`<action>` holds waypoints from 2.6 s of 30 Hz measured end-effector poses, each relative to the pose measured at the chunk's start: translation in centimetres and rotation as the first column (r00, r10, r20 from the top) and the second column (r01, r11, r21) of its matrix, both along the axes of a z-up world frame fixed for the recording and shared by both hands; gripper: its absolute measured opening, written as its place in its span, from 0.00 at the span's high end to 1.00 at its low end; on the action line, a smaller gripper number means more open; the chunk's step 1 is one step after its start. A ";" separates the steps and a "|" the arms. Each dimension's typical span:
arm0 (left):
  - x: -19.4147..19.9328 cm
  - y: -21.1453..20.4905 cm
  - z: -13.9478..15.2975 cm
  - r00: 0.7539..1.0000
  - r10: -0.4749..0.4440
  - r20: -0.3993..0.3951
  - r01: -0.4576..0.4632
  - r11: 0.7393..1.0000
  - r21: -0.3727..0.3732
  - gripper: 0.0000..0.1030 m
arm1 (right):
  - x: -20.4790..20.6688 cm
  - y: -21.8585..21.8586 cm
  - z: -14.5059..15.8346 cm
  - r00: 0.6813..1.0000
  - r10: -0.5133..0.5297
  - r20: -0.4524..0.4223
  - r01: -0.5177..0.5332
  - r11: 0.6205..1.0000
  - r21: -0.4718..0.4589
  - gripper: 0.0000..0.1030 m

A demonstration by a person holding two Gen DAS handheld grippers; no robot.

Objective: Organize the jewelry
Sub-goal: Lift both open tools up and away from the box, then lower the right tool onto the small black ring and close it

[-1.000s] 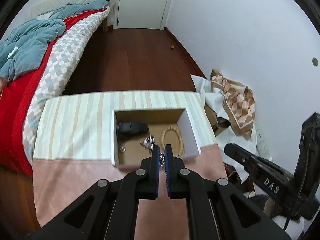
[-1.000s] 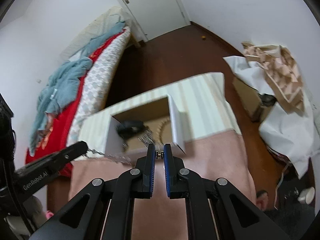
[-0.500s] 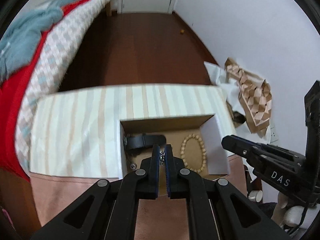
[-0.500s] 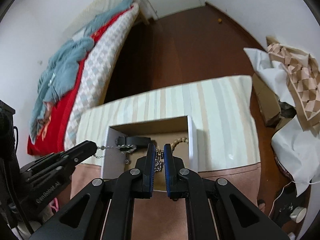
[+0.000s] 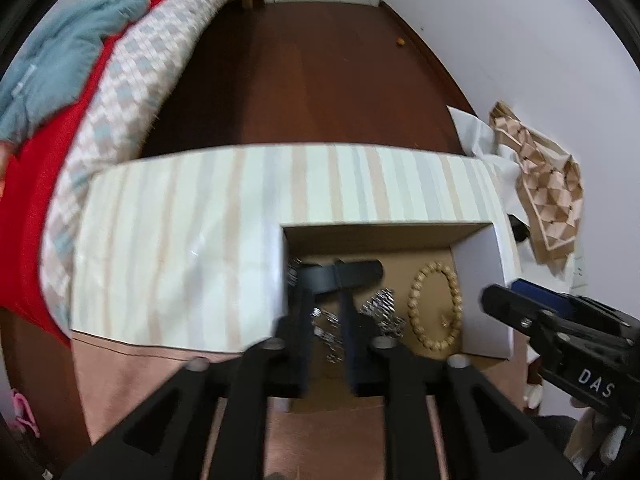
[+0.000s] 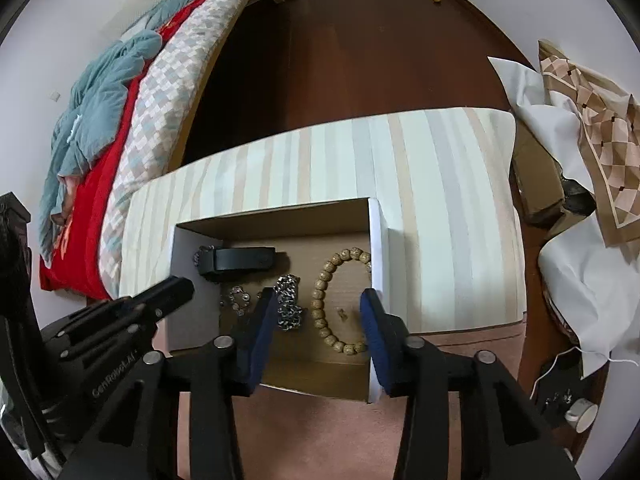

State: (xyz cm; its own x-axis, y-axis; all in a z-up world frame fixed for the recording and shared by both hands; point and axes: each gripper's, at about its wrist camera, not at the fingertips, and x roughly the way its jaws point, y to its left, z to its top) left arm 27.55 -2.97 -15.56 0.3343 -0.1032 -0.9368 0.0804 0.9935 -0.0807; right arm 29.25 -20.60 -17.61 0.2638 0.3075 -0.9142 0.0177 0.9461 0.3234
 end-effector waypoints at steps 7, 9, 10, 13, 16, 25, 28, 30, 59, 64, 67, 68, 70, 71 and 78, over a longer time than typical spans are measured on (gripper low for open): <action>-1.7 2.3 2.1 0.992 0.053 0.117 -0.060 0.996 0.061 0.24 | -1.2 0.3 2.8 0.996 -0.011 0.087 0.021 0.993 -0.113 0.52; -2.3 2.9 2.3 0.989 0.068 0.135 -0.079 0.994 0.078 0.07 | -1.9 0.4 3.5 0.993 -0.015 0.114 0.034 0.986 -0.166 0.41; -2.8 3.2 2.3 0.986 0.076 0.147 -0.089 0.992 0.087 0.02 | -2.2 0.4 3.7 0.992 -0.016 0.121 0.039 0.981 -0.190 0.34; -3.7 3.6 2.3 0.984 0.086 0.157 -0.104 0.988 0.112 0.00 | -3.4 0.7 3.9 0.990 -0.005 0.140 0.043 0.963 -0.267 0.15; -5.1 3.6 2.0 0.983 0.090 0.159 -0.109 0.987 0.119 0.00 | -4.7 1.1 3.5 0.989 0.005 0.147 0.042 0.948 -0.314 0.04; -9.4 3.0 3.2 0.977 0.083 0.197 -0.111 0.985 0.135 0.00 | -8.6 2.1 3.5 0.982 0.010 0.191 0.060 0.930 -0.362 0.01; -11.1 2.8 4.6 0.968 0.086 0.237 -0.119 0.985 0.128 0.00 | -10.0 2.0 4.7 0.974 -0.001 0.225 0.085 0.928 -0.363 0.01; -12.1 2.6 5.6 0.961 0.087 0.263 -0.123 0.984 0.126 0.00 | -11.1 1.9 5.8 0.967 -0.007 0.256 0.104 0.924 -0.367 0.01; -14.0 5.5 -1.2 0.945 0.245 0.218 -0.289 0.937 0.196 0.00 | -15.0 2.2 -0.4 0.965 -0.017 0.261 0.081 0.968 -0.238 0.29; -13.3 6.7 -4.5 0.954 0.257 0.155 -0.288 0.928 0.238 0.00 | -13.4 3.5 -6.1 0.975 0.009 0.220 0.046 0.968 -0.245 0.48; -13.0 7.3 -5.4 0.954 0.265 0.139 -0.292 0.926 0.241 0.00 | -13.0 4.3 -7.6 0.971 0.021 0.238 0.043 0.964 -0.262 0.51; -12.8 7.4 -5.6 0.955 0.264 0.135 -0.291 0.925 0.244 0.00 | -13.0 4.6 -7.8 0.969 0.033 0.246 0.034 0.964 -0.265 0.51; -12.5 7.3 -6.0 0.957 0.261 0.124 -0.285 0.926 0.248 0.00 | -12.9 5.3 -8.0 0.962 0.058 0.265 0.023 0.956 -0.292 0.58; -12.3 7.2 -6.2 0.959 0.258 0.119 -0.280 0.928 0.248 0.00 | -12.9 5.5 -8.0 0.960 0.068 0.273 0.020 0.952 -0.307 0.63; -11.0 4.4 -6.8 0.976 0.190 0.105 -0.208 0.955 0.212 0.01 | -13.7 5.1 -7.7 0.957 0.062 0.282 0.034 0.946 -0.322 0.88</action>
State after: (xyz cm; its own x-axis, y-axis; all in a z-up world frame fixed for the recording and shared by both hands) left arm 16.54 1.41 -22.34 0.4037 0.1796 -0.8971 -0.1238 0.9823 0.1409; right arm 15.56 -15.48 -25.28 0.5252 0.0167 -0.8508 -0.0439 0.9990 -0.0076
